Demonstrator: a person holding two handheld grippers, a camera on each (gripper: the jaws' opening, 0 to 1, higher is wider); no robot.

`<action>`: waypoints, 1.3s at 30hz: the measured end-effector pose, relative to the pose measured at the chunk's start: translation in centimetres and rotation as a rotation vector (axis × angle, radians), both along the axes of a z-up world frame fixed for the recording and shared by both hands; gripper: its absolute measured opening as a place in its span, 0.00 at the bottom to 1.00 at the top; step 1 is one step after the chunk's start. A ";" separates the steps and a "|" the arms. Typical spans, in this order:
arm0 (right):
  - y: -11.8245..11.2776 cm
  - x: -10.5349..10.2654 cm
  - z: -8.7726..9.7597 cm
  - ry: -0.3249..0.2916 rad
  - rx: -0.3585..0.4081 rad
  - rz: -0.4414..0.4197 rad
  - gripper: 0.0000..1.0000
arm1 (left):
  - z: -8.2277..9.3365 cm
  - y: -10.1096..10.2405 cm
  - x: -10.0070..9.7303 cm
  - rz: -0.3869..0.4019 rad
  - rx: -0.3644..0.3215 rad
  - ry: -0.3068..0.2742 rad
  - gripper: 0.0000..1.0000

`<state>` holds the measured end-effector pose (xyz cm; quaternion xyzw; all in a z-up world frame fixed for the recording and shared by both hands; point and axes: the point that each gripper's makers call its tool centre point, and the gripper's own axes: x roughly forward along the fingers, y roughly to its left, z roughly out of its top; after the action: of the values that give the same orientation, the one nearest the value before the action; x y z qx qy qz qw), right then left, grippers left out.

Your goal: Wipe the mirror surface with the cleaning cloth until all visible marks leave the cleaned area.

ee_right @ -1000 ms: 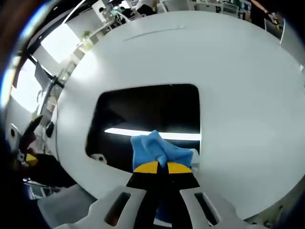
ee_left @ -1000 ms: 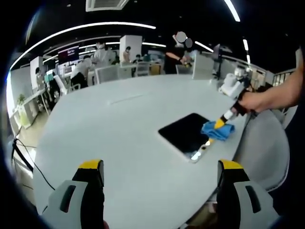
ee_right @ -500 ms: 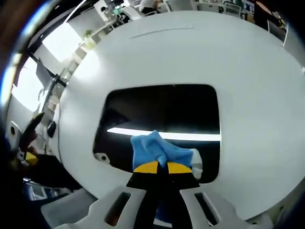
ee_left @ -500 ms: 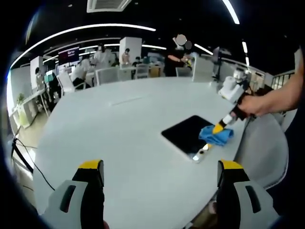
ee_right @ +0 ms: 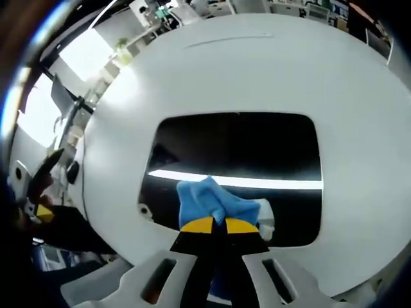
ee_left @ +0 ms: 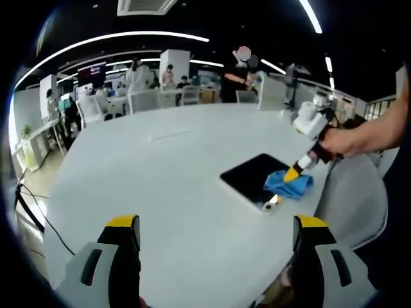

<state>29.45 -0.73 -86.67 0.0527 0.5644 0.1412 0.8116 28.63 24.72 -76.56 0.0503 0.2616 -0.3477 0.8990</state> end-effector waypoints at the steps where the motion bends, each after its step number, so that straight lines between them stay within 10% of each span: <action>1: 0.2 0.0 0.0 0.001 0.003 0.001 0.00 | 0.0 0.1 0.0 0.001 0.000 0.000 1.00; 39: 4.5 -0.5 0.1 -0.004 0.027 0.058 0.00 | 0.0 0.5 0.1 -0.011 -0.006 -0.002 1.00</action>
<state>28.91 3.80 -86.62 0.0469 0.5623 0.1725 0.8074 28.75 25.18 -76.56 0.0495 0.2596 -0.3533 0.8974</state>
